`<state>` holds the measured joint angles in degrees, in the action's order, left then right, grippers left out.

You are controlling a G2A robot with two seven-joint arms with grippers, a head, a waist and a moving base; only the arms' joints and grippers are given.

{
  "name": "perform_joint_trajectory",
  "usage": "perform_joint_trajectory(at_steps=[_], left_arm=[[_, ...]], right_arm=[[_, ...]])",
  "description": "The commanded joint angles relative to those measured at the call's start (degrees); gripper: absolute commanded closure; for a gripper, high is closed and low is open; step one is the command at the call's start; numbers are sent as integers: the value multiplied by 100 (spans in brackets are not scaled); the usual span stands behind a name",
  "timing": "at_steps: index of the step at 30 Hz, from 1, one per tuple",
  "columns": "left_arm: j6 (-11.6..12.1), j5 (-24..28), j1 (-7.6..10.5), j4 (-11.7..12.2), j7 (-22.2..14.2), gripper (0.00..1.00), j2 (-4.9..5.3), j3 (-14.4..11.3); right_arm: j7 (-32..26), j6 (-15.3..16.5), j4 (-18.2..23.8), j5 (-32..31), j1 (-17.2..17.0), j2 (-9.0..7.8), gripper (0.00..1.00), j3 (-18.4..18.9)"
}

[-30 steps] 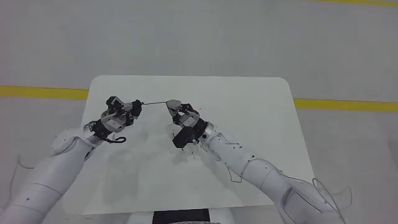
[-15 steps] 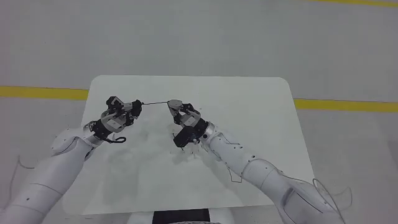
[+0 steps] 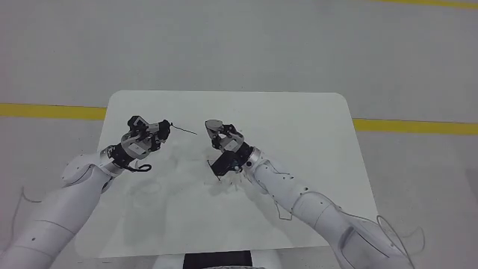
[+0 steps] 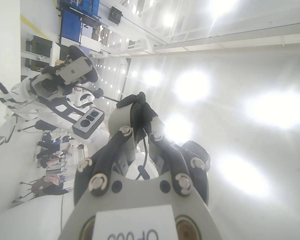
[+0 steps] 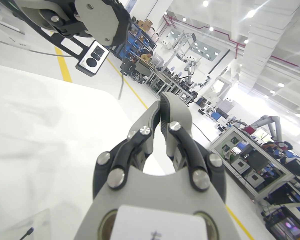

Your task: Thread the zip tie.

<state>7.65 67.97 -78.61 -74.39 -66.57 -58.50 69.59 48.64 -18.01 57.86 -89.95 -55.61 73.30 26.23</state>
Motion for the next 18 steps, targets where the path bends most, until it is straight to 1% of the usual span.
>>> perform_joint_trajectory(at_steps=[1,2,3,4,5,17,18], left_arm=[[0,0,0,0,0,100,0,0],[0,0,0,0,0,100,0,0],[0,0,0,0,0,100,0,0],[0,0,0,0,0,100,0,0],[0,0,0,0,0,100,0,0],[0,0,0,0,0,100,0,0],[0,0,0,0,0,100,0,0]], right_arm=[[12,7,2,0,-10,-17,100,38],[19,20,6,0,-14,-28,100,61],[34,57,14,0,-15,-43,80,79],[100,168,19,0,20,-74,53,58],[129,202,8,0,57,-102,0,28],[129,202,8,0,57,-102,0,28],[82,275,81,62,29,-107,0,93]])
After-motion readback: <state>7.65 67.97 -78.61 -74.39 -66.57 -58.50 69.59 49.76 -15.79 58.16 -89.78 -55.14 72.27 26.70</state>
